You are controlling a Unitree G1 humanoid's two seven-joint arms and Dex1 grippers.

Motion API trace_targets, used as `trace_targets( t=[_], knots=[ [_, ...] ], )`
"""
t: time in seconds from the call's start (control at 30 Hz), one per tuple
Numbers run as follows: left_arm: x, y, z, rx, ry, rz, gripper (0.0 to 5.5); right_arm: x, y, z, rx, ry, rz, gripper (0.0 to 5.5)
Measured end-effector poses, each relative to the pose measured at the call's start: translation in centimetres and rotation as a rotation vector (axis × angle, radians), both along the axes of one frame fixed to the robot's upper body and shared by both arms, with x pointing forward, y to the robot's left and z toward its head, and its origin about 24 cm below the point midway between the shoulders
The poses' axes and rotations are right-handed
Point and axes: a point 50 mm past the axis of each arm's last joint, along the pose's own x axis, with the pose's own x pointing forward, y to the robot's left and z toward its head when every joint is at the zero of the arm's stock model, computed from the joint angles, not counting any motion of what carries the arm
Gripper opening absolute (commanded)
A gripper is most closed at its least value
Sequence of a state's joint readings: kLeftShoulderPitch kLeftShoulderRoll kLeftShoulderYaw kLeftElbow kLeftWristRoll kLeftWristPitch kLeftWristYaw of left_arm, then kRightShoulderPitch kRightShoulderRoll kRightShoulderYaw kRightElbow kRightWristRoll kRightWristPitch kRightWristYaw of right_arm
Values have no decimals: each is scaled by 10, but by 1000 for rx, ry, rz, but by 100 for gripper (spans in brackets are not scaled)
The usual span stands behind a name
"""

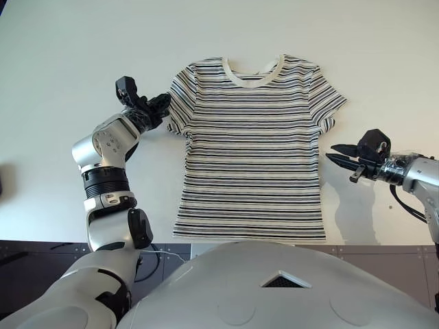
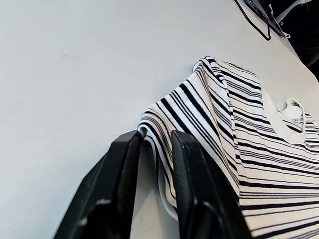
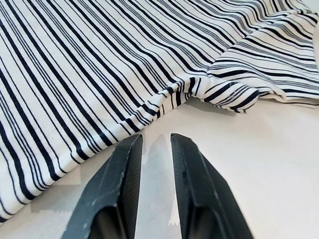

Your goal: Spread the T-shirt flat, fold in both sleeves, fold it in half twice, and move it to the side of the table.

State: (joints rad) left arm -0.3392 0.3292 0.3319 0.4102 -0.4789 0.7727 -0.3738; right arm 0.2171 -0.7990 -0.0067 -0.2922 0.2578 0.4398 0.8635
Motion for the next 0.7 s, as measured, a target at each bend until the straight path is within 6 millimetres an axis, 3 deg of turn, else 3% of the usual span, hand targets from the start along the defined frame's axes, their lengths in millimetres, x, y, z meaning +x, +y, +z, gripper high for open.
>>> trace_targets(
  t=[0.1, 0.37, 0.63, 0.7],
  knots=[
    [1, 2, -1, -2, 8, 22, 16, 0, 1, 0, 1, -3, -5, 104],
    [4, 2, 6, 6, -15, 22, 16, -2, 4, -3, -1, 3, -2, 104],
    [11, -25, 39, -29, -99, -58, 16, -7, 4, -9, -8, 11, -26, 104],
    [12, -33, 39, -21, -90, -82, 16, -7, 6, -10, -4, 13, -26, 104]
  ],
)
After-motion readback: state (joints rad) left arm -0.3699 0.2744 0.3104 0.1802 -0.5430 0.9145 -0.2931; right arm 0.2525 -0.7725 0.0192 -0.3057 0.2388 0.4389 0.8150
